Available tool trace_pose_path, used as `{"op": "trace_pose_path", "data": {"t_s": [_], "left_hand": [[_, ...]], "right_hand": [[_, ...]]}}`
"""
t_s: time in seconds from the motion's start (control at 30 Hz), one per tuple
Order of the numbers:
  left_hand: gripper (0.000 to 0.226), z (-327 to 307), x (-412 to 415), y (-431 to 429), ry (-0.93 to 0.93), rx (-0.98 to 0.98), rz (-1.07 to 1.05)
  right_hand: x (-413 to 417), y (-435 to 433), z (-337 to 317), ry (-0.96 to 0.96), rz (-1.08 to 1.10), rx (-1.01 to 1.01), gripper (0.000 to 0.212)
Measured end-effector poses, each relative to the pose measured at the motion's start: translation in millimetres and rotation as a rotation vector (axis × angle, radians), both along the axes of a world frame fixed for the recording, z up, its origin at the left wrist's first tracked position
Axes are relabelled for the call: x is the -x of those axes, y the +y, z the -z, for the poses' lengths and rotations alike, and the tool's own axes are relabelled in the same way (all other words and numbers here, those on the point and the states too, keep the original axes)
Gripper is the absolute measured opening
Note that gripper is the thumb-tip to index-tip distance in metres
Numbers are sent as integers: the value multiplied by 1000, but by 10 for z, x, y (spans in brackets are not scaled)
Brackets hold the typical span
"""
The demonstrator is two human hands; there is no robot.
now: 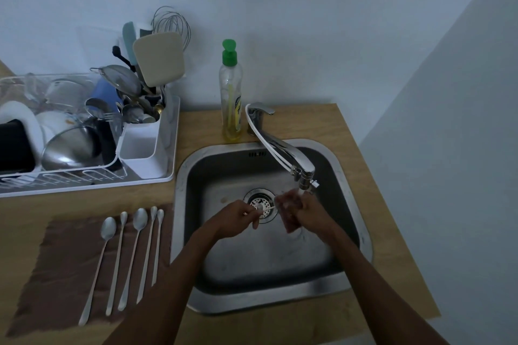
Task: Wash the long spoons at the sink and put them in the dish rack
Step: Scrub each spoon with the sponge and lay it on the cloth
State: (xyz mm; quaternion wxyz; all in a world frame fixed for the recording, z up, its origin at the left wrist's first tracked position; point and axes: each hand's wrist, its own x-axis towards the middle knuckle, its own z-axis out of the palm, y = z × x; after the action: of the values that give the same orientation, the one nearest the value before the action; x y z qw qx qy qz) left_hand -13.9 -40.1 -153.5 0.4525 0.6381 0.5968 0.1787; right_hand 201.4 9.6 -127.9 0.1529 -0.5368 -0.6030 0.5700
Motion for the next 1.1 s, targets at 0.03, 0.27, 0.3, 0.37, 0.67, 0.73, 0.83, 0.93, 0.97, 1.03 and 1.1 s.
{"op": "trace_pose_path", "data": {"t_s": [0.03, 0.27, 0.3, 0.37, 0.67, 0.73, 0.83, 0.93, 0.97, 1.03, 1.1], "left_hand": [[49, 23, 1, -23, 2, 16, 16], [50, -100, -225, 3, 49, -40, -7], [50, -124, -253, 33, 69, -42, -3], [49, -146, -253, 67, 115, -31, 25], [45, -118, -52, 124, 82, 50, 176], [44, -119, -26, 150, 111, 42, 198], [43, -116, -45, 213, 168, -31, 126], [40, -159, -208, 271, 175, -120, 56], [39, -160, -242, 277, 164, -123, 54], [36, -141, -214, 280, 146, -84, 58], [37, -110, -125, 292, 123, -47, 62]], "right_hand": [[-51, 24, -12, -44, -67, 0, 17], [17, -23, 86, -97, 281, -35, 26], [49, -54, 106, -87, 370, -50, 27], [69, -108, 127, 6, 414, -28, 26], [-233, 221, -129, -165, -343, -12, 21], [-231, 247, -163, -136, -398, 82, 23], [-180, 192, -194, -34, -210, 96, 24], [-62, 42, -113, 12, 213, -65, 21], [-37, 14, -94, 14, 272, -112, 22], [-40, 9, -95, 33, 229, -142, 25], [-131, 62, -176, -2, 18, -93, 24]]}}
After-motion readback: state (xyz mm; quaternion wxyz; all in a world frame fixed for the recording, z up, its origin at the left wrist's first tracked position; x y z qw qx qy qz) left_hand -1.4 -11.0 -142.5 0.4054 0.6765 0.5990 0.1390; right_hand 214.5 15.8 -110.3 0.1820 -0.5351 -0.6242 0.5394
